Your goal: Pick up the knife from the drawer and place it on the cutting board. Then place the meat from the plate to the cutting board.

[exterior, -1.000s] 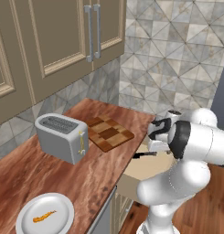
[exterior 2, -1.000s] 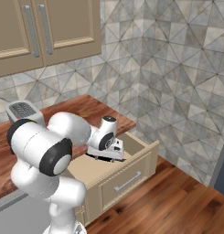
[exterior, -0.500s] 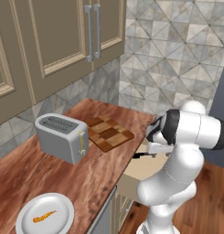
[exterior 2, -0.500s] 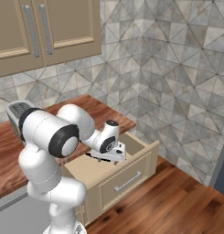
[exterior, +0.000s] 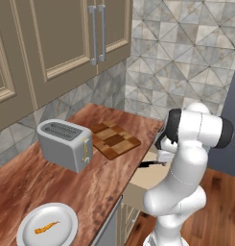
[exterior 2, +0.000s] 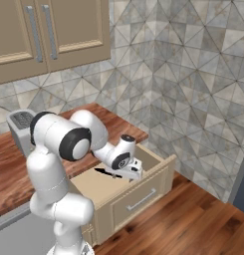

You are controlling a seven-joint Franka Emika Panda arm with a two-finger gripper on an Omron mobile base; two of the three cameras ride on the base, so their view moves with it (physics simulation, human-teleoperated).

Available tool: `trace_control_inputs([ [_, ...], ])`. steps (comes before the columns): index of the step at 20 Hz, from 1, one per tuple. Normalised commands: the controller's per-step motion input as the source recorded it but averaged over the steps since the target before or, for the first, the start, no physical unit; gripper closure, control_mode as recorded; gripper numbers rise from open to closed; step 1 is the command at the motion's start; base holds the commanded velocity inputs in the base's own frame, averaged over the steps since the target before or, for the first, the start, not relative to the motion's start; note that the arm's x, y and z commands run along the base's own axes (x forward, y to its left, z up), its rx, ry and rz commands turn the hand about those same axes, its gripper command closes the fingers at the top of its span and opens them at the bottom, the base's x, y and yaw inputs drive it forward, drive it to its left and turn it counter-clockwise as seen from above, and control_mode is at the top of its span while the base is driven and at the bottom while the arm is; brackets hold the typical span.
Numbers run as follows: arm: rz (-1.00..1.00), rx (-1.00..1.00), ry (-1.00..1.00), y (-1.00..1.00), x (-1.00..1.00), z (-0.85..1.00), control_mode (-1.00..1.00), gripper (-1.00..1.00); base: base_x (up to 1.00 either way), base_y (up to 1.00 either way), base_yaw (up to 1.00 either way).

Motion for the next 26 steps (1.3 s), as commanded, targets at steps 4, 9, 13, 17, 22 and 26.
trace_control_inputs([
  [4, -0.07, 0.00, 0.00, -0.16, 0.23, -0.27, -1.00, -1.00, 0.00, 0.00, 0.00],
  [9, -0.03, 0.01, 0.00, -0.76, 0.00, -0.37, -1.00, -1.00, 0.00, 0.00, 0.00],
  [13, -0.07, 0.04, 0.00, -0.95, -0.06, -0.37, -1.00, -1.00, 0.00, 0.00, 0.00],
  [17, -0.07, 0.03, 0.00, -0.93, -0.06, -0.42, -1.00, -1.00, 0.00, 0.00, 0.00],
  [22, -0.05, 0.03, 0.00, -0.92, -0.07, -0.45, -1.00, -1.00, 0.00, 0.00, 0.00],
  [26, -0.04, 0.04, 0.00, -0.91, -0.14, -0.41, -1.00, -1.00, 0.00, 0.00, 0.00],
])
